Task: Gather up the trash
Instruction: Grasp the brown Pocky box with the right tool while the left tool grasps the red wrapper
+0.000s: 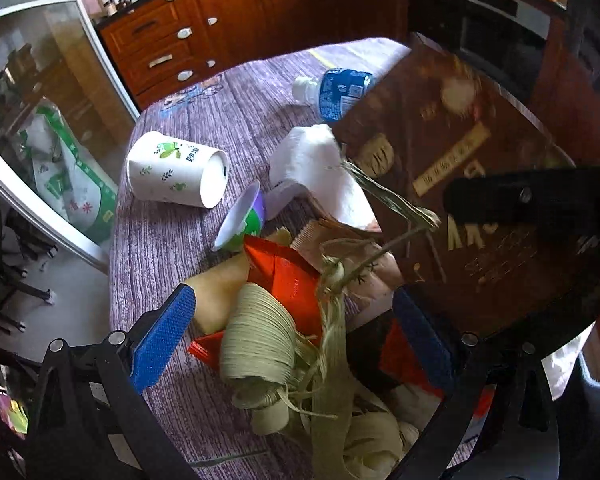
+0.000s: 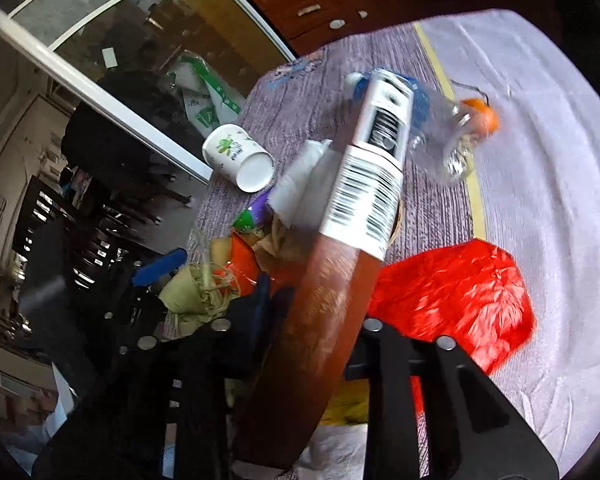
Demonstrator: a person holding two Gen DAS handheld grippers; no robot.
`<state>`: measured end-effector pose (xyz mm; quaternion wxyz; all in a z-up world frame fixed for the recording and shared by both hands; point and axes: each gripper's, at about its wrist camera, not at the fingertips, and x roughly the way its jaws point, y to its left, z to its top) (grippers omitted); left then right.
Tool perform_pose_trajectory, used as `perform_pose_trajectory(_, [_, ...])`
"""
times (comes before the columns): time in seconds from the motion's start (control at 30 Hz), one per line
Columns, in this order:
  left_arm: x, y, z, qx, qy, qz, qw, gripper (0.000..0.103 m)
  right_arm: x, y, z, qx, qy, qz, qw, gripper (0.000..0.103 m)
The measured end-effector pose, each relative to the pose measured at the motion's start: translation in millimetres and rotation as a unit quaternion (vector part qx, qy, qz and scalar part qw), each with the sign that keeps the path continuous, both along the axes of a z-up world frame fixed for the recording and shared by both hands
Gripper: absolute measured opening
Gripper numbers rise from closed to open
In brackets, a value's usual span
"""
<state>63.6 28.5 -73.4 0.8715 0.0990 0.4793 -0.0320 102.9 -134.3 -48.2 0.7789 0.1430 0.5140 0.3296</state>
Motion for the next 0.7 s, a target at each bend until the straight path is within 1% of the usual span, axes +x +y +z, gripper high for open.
perform_pose_trajectory(0.07, [-5, 3, 7, -0.007, -0.003, 0.003, 1.0, 0.099, -2, -5, 13, 0.001, -0.013, -0.009, 1.0, 0.021])
perform_pose_trajectory(0.13, [-9, 6, 14, -0.011, -0.008, 0.005, 0.9999, 0.099, -4, -16, 27, 0.012, -0.023, -0.02, 0.999, 0.02])
perform_pose_trajectory(0.23, [-17, 7, 31, -0.027, -0.019, 0.002, 0.9995, 0.099, -11, -34, 52, 0.011, -0.053, -0.037, 0.998, 0.019])
perform_pose_trajectory(0.33, [-22, -9, 44, -0.038, -0.023, -0.028, 0.9986, 0.099, -17, -53, 70, -0.019, -0.094, -0.063, 0.993, 0.019])
perform_pose_trajectory(0.37, [-21, -20, 46, -0.039, -0.021, -0.046, 0.998, 0.099, -19, -59, 74, -0.027, -0.101, -0.071, 0.992, 0.019])
perform_pose_trajectory(0.43, [-19, -39, 48, -0.037, -0.014, -0.074, 0.9965, 0.099, -21, -78, 75, -0.034, -0.103, -0.09, 0.99, 0.019])
perform_pose_trajectory(0.47, [-15, -54, 46, -0.035, -0.002, -0.096, 0.9948, 0.099, -23, -88, 75, -0.042, -0.106, -0.103, 0.988, 0.019])
perform_pose_trajectory(0.5, [-13, -64, 44, -0.031, 0.004, -0.108, 0.9937, 0.098, -22, -94, 72, -0.046, -0.105, -0.109, 0.987, 0.019])
perform_pose_trajectory(0.57, [-6, -85, 35, -0.023, 0.026, -0.14, 0.9895, 0.095, -25, -108, 64, -0.047, -0.097, -0.123, 0.987, 0.019])
perform_pose_trajectory(0.63, [7, -101, 27, -0.01, 0.049, -0.157, 0.9864, 0.094, -27, -118, 61, -0.047, -0.093, -0.133, 0.986, 0.019])
perform_pose_trajectory(0.7, [19, -108, 19, -0.007, 0.068, -0.161, 0.9845, 0.094, -29, -129, 55, -0.046, -0.089, -0.142, 0.985, 0.019])
